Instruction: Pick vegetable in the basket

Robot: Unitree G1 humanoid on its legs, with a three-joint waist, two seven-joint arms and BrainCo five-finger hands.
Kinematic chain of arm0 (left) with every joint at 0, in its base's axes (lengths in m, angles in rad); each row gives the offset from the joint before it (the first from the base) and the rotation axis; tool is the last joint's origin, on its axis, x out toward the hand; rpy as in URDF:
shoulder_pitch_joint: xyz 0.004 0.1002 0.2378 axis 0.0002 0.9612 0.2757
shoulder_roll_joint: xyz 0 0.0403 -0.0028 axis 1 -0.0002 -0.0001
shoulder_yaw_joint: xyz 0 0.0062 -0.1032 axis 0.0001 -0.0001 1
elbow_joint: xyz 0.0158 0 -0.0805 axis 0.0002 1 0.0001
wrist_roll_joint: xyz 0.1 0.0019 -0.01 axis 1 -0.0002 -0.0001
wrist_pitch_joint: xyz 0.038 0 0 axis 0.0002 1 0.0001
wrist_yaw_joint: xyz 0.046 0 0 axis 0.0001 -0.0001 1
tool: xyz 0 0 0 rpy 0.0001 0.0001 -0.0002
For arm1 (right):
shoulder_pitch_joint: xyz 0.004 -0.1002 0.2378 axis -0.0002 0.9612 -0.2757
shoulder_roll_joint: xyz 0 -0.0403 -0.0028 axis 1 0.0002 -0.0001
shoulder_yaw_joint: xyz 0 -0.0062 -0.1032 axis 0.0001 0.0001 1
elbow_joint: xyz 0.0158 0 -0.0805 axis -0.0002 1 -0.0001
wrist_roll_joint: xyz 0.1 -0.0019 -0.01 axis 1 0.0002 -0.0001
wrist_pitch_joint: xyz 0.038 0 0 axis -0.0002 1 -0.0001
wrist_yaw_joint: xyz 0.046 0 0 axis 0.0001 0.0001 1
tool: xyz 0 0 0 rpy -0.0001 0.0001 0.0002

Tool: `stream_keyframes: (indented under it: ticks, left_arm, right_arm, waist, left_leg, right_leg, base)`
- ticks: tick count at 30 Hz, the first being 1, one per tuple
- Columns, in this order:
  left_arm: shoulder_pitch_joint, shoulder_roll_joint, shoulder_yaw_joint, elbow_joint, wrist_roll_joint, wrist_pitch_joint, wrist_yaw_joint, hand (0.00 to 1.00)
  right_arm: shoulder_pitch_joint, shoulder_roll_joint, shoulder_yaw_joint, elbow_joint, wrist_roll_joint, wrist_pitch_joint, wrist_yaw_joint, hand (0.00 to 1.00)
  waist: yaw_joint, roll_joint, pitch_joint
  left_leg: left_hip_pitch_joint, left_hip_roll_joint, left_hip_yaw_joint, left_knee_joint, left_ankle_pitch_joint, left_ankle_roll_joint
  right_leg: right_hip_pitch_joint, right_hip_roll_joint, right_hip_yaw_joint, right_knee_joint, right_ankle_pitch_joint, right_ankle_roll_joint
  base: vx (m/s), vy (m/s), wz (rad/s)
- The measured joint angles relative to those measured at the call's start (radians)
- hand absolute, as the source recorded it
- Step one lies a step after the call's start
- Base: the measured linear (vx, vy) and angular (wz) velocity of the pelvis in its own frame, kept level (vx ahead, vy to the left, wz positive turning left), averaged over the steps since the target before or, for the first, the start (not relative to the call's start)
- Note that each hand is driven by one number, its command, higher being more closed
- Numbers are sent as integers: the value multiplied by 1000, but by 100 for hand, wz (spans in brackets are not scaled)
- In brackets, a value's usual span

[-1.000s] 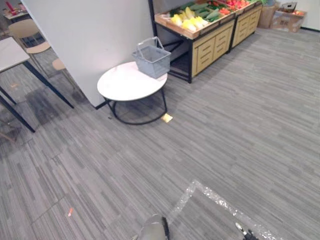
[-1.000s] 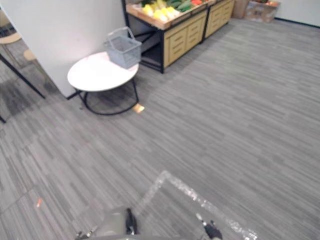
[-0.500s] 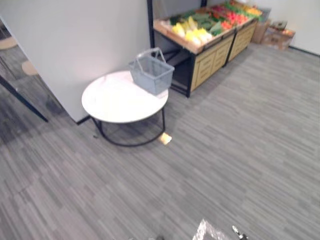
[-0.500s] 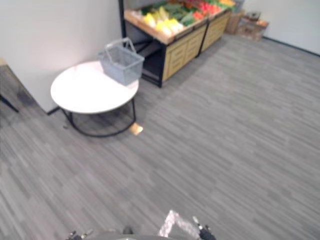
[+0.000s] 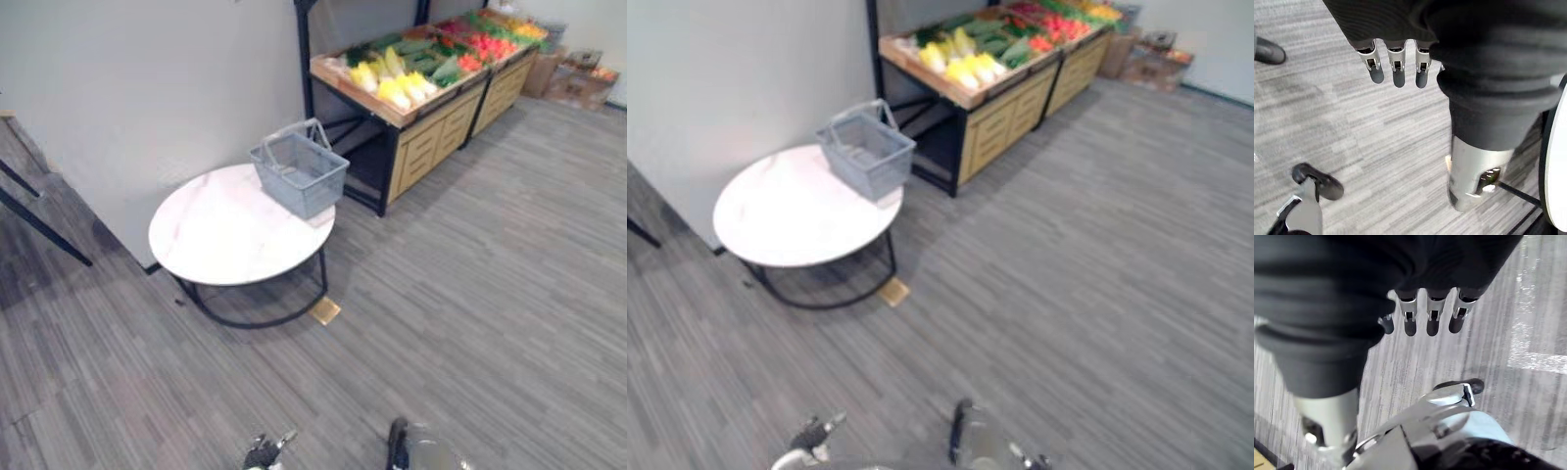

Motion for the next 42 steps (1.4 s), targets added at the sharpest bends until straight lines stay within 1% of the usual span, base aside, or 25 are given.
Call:
stream_keyframes:
  ticks: [3, 4, 5, 7, 8, 10, 13, 14, 17, 18, 19, 21, 24, 25, 26, 27, 29, 31, 33, 35, 36, 37, 38, 39, 42]
  left_arm:
    - [2, -36, 49, -17, 11, 1, 0, 0]
    - [2, -42, 68, -26, 19, 2, -1, 0]
    - [1, -49, 85, -42, 18, 2, -2, 0]
    - [3, -48, 122, -60, 13, 6, -7, 0]
    - [12, -42, 144, -65, 6, 11, -9, 0]
    - [37, -37, 145, -85, -24, 10, -9, 0]
    - [70, -23, 135, -101, -37, 2, -5, 0]
    - [82, -25, 127, -107, -64, -8, -1, 0]
    - [93, -15, 101, -119, -74, -22, 4, 0]
    - [99, -16, 107, -122, -91, -24, 3, 0]
    - [99, 7, 104, -123, -90, -24, 4, 0]
    - [95, 16, 108, -114, -86, -22, 1, 0]
    - [89, 42, 78, -74, -83, -19, 3, 0]
    - [85, 58, 42, -47, -84, -14, 3, 0]
    - [89, 68, 31, -42, -83, -8, 4, 0]
    - [89, 70, 30, -40, -83, -5, 5, 0]
    - [87, 72, -11, -15, -83, 1, 9, 0]
    - [76, 72, -16, -2, -82, 1, 7, 0]
    - [60, 62, -14, -5, -84, -1, 17, 0]
    - [61, 54, -15, -13, -84, -2, 23, 0]
    - [58, 42, -14, -41, -84, -13, 26, 0]
    - [64, 45, -3, -54, -85, -25, 30, 0]
    - [64, 30, 2, -41, -88, -21, 37, 0]
    - [79, 8, 20, -44, -90, -24, 39, 0]
    - [90, -20, 47, -51, -90, -24, 47, 0]
  right_arm:
    - [-1, -14, -10, -4, 0, 2, 0, 0]
    - [-1, -13, -14, -5, 0, 2, -1, 0]
    - [0, -13, -25, -11, 0, 2, -1, 0]
    - [2, -14, -42, -13, 1, 4, -6, 0]
    - [3, -16, -42, -12, 0, 6, -14, 0]
    - [8, -17, -37, -7, 0, 19, -36, 0]
    - [15, -32, 4, -3, 0, 37, -48, 0]
    - [15, -34, 12, -3, 1, 40, -49, 0]
    - [12, -36, 31, -15, 10, 32, -44, 0]
    - [-6, -23, 50, -26, 21, 21, -43, 0]
    - [-29, 7, 80, -38, 31, 13, -38, 0]
    - [-70, 58, 73, -51, 40, -7, -20, 0]
    - [-78, 93, -19, -39, 39, -9, 1, 0]
    - [-76, 88, -94, -30, 39, -9, 1, 0]
    - [-67, 82, -103, -27, 39, -9, 0, 0]
    - [-59, 75, -93, -29, 39, -9, 0, 0]
    - [-15, 64, -69, -44, 40, -10, 1, 0]
    - [-8, 62, -86, -49, 44, -14, 0, 0]
    - [14, 59, -86, -48, 47, -17, -1, 0]
    - [22, 49, -62, -49, 47, -18, -1, 0]
    - [17, 33, 3, -48, 46, -19, -2, 0]
    - [15, 33, 31, -43, 46, -19, -3, 0]
    - [12, 2, 40, -37, 47, -18, -2, 0]
    - [-9, -23, 70, -41, 47, -22, -5, 0]
    - [-36, -46, 113, -39, 47, -21, -3, 0]
  waist:
    - [-1, 34, -11]
    - [-1, 38, -11]
    - [-1, 40, -3]
    - [4, 51, 10]
    - [7, 55, 17]
    - [14, 53, 17]
    - [36, 48, 17]
    - [38, 41, 21]
    - [57, 23, 18]
    - [74, 4, 11]
    - [66, -35, -31]
    - [72, -57, -49]
    - [68, -85, -68]
    - [64, -84, -61]
    - [64, -76, -53]
    - [63, -75, -52]
    - [50, -63, -49]
    - [27, -61, -50]
    - [23, -53, -30]
    - [25, -47, -27]
    - [23, -46, -23]
    - [32, -66, -16]
    - [33, -39, -16]
    - [38, -12, -13]
    - [32, 6, -17]
  left_leg:
    - [-59, 58, -45, 215, 139, -23]
    - [-126, 74, -89, 360, 212, -49]
    - [-240, 90, -156, 584, 322, -110]
    - [-384, 106, -181, 904, 355, -157]
    - [-452, 114, -157, 1024, 333, -125]
    - [-550, 113, -98, 1059, 253, -88]
    - [-689, 114, 5, 914, 136, -52]
    - [-718, 109, 59, 766, 109, -35]
    - [-687, 41, 152, 256, 178, 7]
    - [-682, 20, 157, 222, 278, 61]
    - [-687, -21, 190, 233, 224, 71]
    - [-689, -23, 203, 289, 164, 97]
    - [-591, -107, 189, 246, 97, 120]
    - [-500, -150, 168, 193, 67, 119]
    - [-439, -170, 164, 163, 56, 111]
    - [-396, -182, 158, 143, 50, 111]
    - [-243, -204, 114, 40, 47, 111]
    - [-190, -205, 78, 3, 47, 111]
    - [-105, -187, 22, -31, 47, 111]
    - [-69, -160, -4, -39, 43, 105]
    - [-62, -114, -65, -42, -9, 30]
    - [-49, -110, -94, -33, -34, -5]
    - [-46, -71, -111, -15, -52, -21]
    - [-54, -46, -108, 16, -43, -18]
    - [-61, -7, -137, 44, 25, -20]
  right_leg:
    - [103, 44, -33, -23, -85, -23]
    - [144, 58, -43, -53, -97, -25]
    - [205, 73, -57, -90, -116, -25]
    - [308, 95, -58, -137, -137, -33]
    - [385, 106, -51, -178, -151, -37]
    - [480, 107, -30, -245, -166, -25]
    - [576, 95, 1, -345, -162, 3]
    - [625, 83, 4, -390, -154, 32]
    - [717, 35, 13, -451, -189, 81]
    - [746, 12, 45, -463, -215, 73]
    - [739, -22, 80, -468, -192, 43]
    - [709, -36, 168, -414, -96, 46]
    - [627, -88, 220, -117, 33, 102]
    - [528, -106, 270, 146, 242, 160]
    - [455, -110, 296, 327, 287, 192]
    - [406, -113, 303, 435, 286, 194]
    - [237, -91, 268, 682, 231, 118]
    - [146, -90, 227, 680, 179, 97]
    - [93, -99, 172, 509, 72, 76]
    - [103, -102, 137, 259, 53, 61]
    - [136, -82, 161, -116, 78, 81]
    - [165, -78, 210, -253, 169, 108]
    - [178, -51, 190, -226, 156, 132]
    - [178, -32, 178, -190, 98, 112]
    - [183, -31, 107, -98, -16, 93]
  base:
    - [509, -302, 8]
    - [593, -289, 20]
    - [459, -192, 17]
    - [393, -103, 0]
    - [374, -65, -16]
    - [350, -5, -25]
    - [412, 106, -40]
    - [486, 189, -21]
    - [539, 266, -25]
    - [707, 355, -37]
    - [610, 283, -25]
    - [605, 295, -4]
    - [614, 332, 41]
    - [655, 312, 55]
    - [522, 216, 36]
    - [379, 117, 17]
    - [439, 104, 38]
    - [433, 18, 70]
    - [482, -78, 94]
    - [497, -242, 116]
    - [664, -461, 148]
    - [651, -532, 127]
    - [435, -444, 48]
    - [371, -430, 36]
    - [269, -358, 42]
